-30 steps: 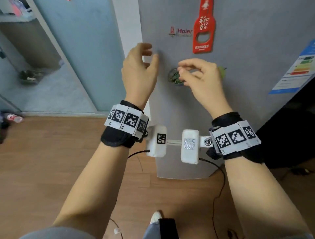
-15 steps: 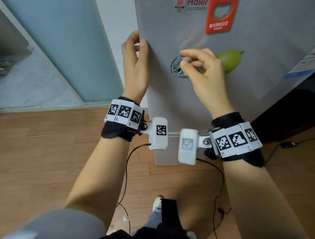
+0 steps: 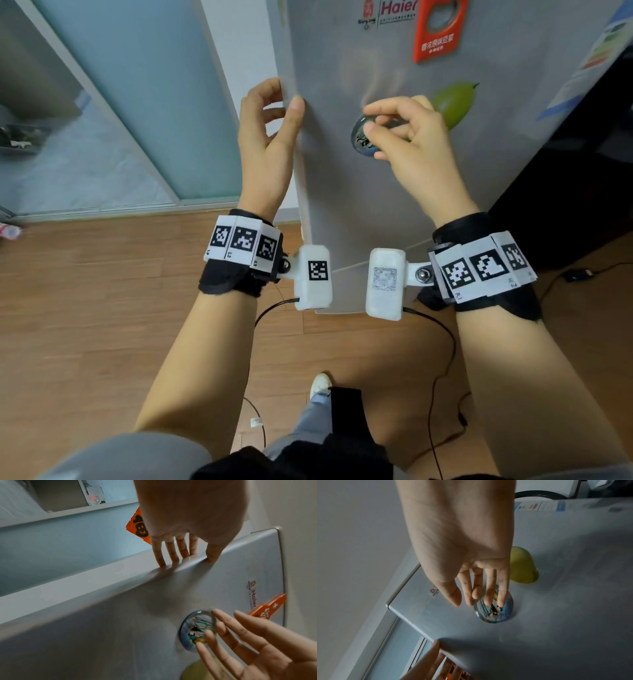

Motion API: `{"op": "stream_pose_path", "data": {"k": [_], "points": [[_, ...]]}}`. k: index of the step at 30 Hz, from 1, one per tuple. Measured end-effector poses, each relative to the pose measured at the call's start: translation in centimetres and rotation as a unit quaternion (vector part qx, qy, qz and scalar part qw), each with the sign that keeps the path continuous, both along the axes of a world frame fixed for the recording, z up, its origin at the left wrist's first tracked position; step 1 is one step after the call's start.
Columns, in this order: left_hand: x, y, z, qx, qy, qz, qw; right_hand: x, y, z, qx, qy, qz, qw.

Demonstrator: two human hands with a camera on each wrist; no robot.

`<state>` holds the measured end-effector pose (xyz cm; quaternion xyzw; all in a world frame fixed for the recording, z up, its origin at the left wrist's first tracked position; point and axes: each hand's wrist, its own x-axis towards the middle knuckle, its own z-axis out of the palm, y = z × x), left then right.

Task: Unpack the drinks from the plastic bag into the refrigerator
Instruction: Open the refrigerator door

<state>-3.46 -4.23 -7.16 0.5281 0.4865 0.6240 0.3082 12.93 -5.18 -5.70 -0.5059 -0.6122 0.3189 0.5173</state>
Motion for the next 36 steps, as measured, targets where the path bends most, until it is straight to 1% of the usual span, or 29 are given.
{"op": "stream_pose_path", "data": {"k": [6, 10, 12, 15, 19, 22, 25, 27, 29, 30, 32, 33, 36], "points": [[2.4, -8.3, -0.1, 0.016, -0.007, -0.015, 1.0, 2.4, -8.8, -1.0, -0.038, 0.027, 0.02, 0.999], [4.8, -13.3, -0.1, 0.035, -0.026, -0.051, 0.998, 4.0, -14.4, -1.7, -0.046, 0.038, -0.007, 0.998], [6.1, -15.3, -0.1, 0.034, -0.037, -0.085, 0.995, 5.0, -16.8, -2.0, -0.041, 0.055, -0.046, 0.997], [8.1, -17.4, 0.2, 0.04, -0.056, -0.143, 0.987, 6.6, -19.9, -2.6, -0.018, 0.077, -0.126, 0.989], [11.8, -19.0, 0.4, 0.055, -0.034, -0.218, 0.974, 8.6, -23.6, -3.8, 0.007, 0.087, -0.216, 0.972], [15.0, -20.2, 0.3, 0.061, -0.019, -0.289, 0.955, 10.3, -25.8, -4.4, 0.017, 0.104, -0.264, 0.959], [18.3, -21.5, -0.2, 0.069, -0.003, -0.365, 0.928, 12.6, -27.8, -4.7, 0.024, 0.104, -0.314, 0.943], [20.5, -22.3, -0.4, 0.086, 0.018, -0.389, 0.917, 14.4, -29.0, -4.8, 0.024, 0.101, -0.35, 0.931], [22.3, -23.1, -0.4, 0.12, 0.017, -0.374, 0.919, 16.3, -30.0, -4.8, 0.021, 0.098, -0.388, 0.916], [23.1, -23.3, -0.3, 0.139, -0.001, -0.348, 0.927, 17.5, -30.4, -4.8, 0.022, 0.095, -0.408, 0.908], [24.7, -23.5, 0.0, 0.195, -0.046, -0.266, 0.943, 19.7, -30.9, -4.7, 0.029, 0.099, -0.44, 0.892], [25.5, -23.4, 0.2, 0.225, -0.054, -0.218, 0.948, 20.9, -31.1, -4.8, 0.033, 0.1, -0.451, 0.886], [28.5, -22.4, 0.5, 0.28, -0.029, -0.104, 0.954, 24.0, -31.4, -4.7, 0.03, 0.107, -0.454, 0.884]]}}
